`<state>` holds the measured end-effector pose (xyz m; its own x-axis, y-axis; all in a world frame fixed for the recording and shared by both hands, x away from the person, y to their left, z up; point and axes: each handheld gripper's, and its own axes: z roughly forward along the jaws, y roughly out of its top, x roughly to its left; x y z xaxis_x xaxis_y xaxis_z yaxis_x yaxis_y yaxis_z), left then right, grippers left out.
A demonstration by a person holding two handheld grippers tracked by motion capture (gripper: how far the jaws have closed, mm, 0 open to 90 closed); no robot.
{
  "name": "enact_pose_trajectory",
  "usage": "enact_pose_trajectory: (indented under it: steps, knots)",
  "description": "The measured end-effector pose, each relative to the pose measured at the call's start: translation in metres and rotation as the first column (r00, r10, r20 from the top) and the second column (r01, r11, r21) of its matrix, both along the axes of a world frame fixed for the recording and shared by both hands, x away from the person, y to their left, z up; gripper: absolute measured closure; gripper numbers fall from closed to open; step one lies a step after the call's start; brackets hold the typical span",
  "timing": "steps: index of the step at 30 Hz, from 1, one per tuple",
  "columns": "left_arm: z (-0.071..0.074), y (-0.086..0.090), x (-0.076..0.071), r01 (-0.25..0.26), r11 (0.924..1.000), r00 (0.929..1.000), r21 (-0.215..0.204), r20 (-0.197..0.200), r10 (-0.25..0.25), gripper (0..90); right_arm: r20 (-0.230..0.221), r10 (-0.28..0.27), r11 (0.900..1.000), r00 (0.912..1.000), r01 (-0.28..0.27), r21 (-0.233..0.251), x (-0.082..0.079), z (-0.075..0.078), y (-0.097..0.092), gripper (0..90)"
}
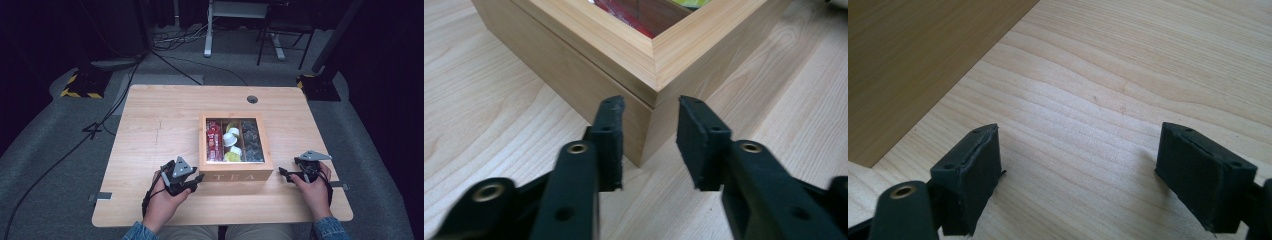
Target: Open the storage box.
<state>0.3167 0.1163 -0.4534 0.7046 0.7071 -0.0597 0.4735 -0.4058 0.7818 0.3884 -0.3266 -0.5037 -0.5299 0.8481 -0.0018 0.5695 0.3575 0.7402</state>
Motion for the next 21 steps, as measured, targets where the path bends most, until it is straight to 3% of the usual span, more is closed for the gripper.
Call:
enact_pose_trajectory:
  steps: [6, 18, 19, 20, 21]
  knots:
    - [0.001, -0.001, -0.001, 0.007, 0.9993, 0.9998, 0.037, 0.017, -0.007, 77.7, 0.000, 0.000, 1.0000, 1.0000, 0.000, 0.000, 0.000, 0.000, 0.000, 18.1]
    - [0.002, 0.001, 0.000, 0.009, 0.9998, 0.9999, 0.019, 0.012, -0.010, 80.2, -0.001, 0.008, 1.0000, 1.0000, -0.008, 0.003, 0.000, 0.000, -0.001, 20.4]
    - [0.002, 0.001, 0.000, 0.011, 0.9999, 0.9999, 0.012, 0.012, -0.012, 80.4, -0.027, 0.047, 0.9978, 0.9985, -0.046, 0.048, -0.002, 0.006, -0.001, 30.2]
    - [0.002, 0.001, 0.000, 0.011, 0.9999, 0.9998, 0.012, 0.017, -0.012, 80.4, -0.027, 0.047, 0.9978, 0.9985, -0.046, 0.048, -0.002, 0.006, -0.001, 30.2]
    - [0.003, 0.001, 0.000, 0.013, 0.9999, 0.9997, 0.011, 0.019, -0.013, 80.4, -0.006, 0.086, 0.9941, 0.9963, -0.085, 0.067, -0.007, 0.018, 0.000, 30.8]
